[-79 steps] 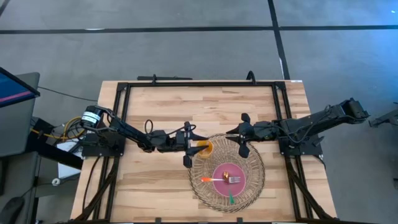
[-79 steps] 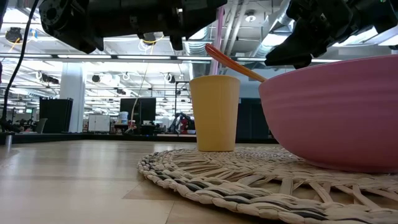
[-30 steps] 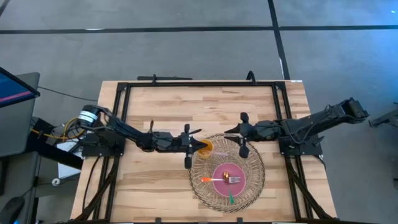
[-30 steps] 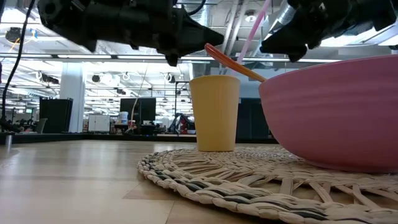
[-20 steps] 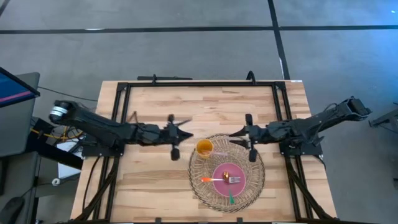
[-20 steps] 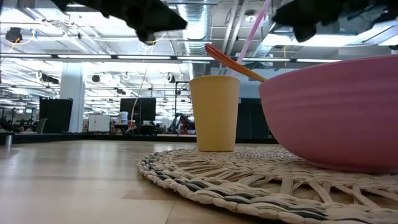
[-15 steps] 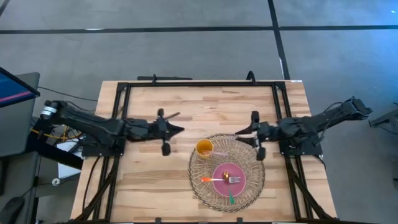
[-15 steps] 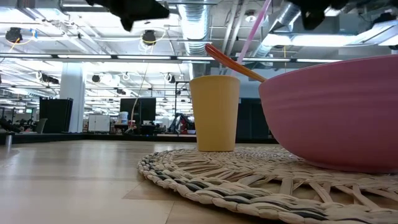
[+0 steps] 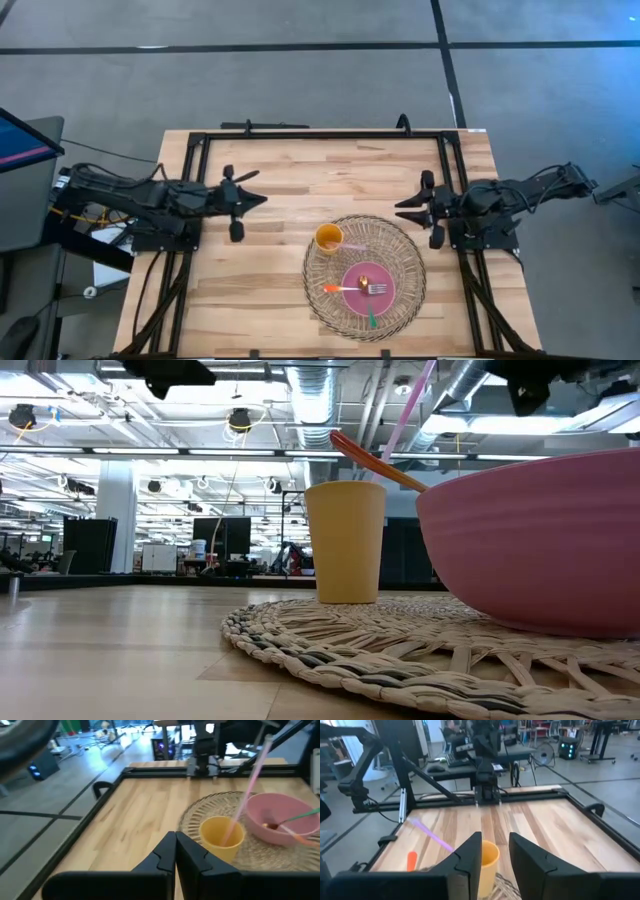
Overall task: Pick & Place Utensil
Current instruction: Return to Home Position
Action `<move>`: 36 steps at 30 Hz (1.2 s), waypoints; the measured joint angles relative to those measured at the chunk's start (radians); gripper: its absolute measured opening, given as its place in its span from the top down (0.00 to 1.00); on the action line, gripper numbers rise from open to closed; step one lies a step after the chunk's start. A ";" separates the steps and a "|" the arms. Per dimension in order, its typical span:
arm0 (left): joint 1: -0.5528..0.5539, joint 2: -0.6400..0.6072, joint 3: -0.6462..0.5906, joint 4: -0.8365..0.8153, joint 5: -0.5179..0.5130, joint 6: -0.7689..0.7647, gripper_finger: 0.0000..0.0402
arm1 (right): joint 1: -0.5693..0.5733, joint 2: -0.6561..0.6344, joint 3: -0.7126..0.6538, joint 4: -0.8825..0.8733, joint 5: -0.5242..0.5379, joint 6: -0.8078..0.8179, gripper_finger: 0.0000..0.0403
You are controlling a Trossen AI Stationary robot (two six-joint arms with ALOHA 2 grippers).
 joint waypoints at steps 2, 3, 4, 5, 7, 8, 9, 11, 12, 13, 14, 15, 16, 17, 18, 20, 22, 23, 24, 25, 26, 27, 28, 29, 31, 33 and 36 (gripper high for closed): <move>0.000 -0.030 0.000 -0.034 -0.036 0.000 0.98 | 0.000 -0.017 -0.005 -0.022 0.000 0.008 0.77; 0.000 -0.046 0.000 -0.048 -0.053 0.000 0.98 | 0.000 -0.029 -0.014 -0.019 0.000 0.018 0.77; 0.000 -0.061 0.000 -0.070 -0.066 0.000 0.98 | 0.000 -0.043 -0.025 -0.016 0.000 0.019 0.77; 0.000 -0.076 0.000 -0.089 -0.071 0.000 0.98 | 0.000 -0.060 -0.040 -0.017 -0.001 0.019 0.77; 0.000 -0.102 0.000 -0.106 -0.070 -0.001 0.98 | 0.000 -0.097 -0.069 -0.016 -0.002 0.019 0.77; 0.000 -0.114 0.000 -0.112 -0.070 -0.003 0.98 | 0.000 -0.120 -0.085 -0.010 -0.002 0.019 0.77; 0.000 -0.125 -0.002 -0.113 -0.070 -0.003 0.98 | 0.000 -0.146 -0.102 -0.003 -0.002 0.018 0.77; 0.000 -0.152 -0.013 -0.110 -0.070 -0.003 0.98 | 0.000 -0.207 -0.136 0.007 -0.003 0.006 0.77; 0.000 -0.169 -0.024 -0.111 -0.070 -0.003 0.98 | 0.001 -0.236 -0.149 0.012 -0.004 0.000 0.77; 0.001 -0.188 -0.037 -0.111 -0.071 -0.003 0.98 | 0.002 -0.265 -0.162 0.021 -0.005 -0.001 0.77; 0.003 -0.209 -0.053 -0.110 -0.071 -0.003 0.98 | 0.002 -0.294 -0.175 0.026 -0.006 -0.004 0.77; 0.005 -0.236 -0.074 -0.110 -0.070 -0.003 0.98 | 0.001 -0.323 -0.188 0.025 -0.014 -0.004 0.77; 0.009 -0.263 -0.096 -0.110 -0.070 -0.006 0.98 | 0.001 -0.348 -0.199 0.021 -0.025 -0.007 0.77; 0.012 -0.290 -0.117 -0.109 -0.070 -0.013 0.98 | 0.001 -0.372 -0.209 0.018 -0.029 -0.010 0.77; 0.015 -0.321 -0.140 -0.107 -0.071 -0.025 0.98 | 0.001 -0.393 -0.217 0.020 -0.031 -0.019 0.77; 0.021 -0.381 -0.189 -0.106 -0.070 -0.037 0.98 | 0.001 -0.434 -0.236 0.024 -0.031 -0.033 0.77; 0.026 -0.446 -0.234 -0.103 -0.070 -0.048 0.98 | 0.000 -0.469 -0.260 0.023 -0.031 -0.047 0.77; 0.030 -0.479 -0.255 -0.102 -0.071 -0.048 0.98 | -0.002 -0.485 -0.272 0.019 -0.030 -0.050 0.77; 0.034 -0.512 -0.273 -0.102 -0.074 -0.048 0.98 | -0.003 -0.502 -0.283 0.015 -0.030 -0.051 0.77; 0.039 -0.546 -0.290 -0.100 -0.076 -0.047 0.98 | -0.006 -0.519 -0.291 0.013 -0.031 -0.051 0.77; 0.045 -0.580 -0.304 -0.099 -0.078 -0.038 0.98 | -0.010 -0.529 -0.301 0.017 -0.030 -0.053 0.77; 0.050 -0.613 -0.315 -0.099 -0.078 -0.028 0.98 | -0.014 -0.528 -0.310 0.025 -0.030 -0.056 0.77; 0.053 -0.623 -0.320 -0.093 -0.082 -0.023 0.98 | -0.019 -0.528 -0.319 0.020 -0.030 -0.061 0.77; 0.059 -0.617 -0.317 -0.081 -0.086 -0.021 0.98 | -0.024 -0.528 -0.324 0.013 -0.030 -0.066 0.77; 0.066 -0.607 -0.315 -0.085 -0.090 -0.019 0.98 | -0.038 -0.523 -0.332 0.039 -0.030 -0.074 0.77; 0.072 -0.607 -0.314 -0.081 -0.096 -0.002 0.98 | -0.054 -0.529 -0.343 0.038 -0.029 -0.076 0.77; 0.074 -0.618 -0.313 -0.080 -0.097 0.000 0.98 | -0.076 -0.524 -0.346 0.028 -0.030 -0.067 0.77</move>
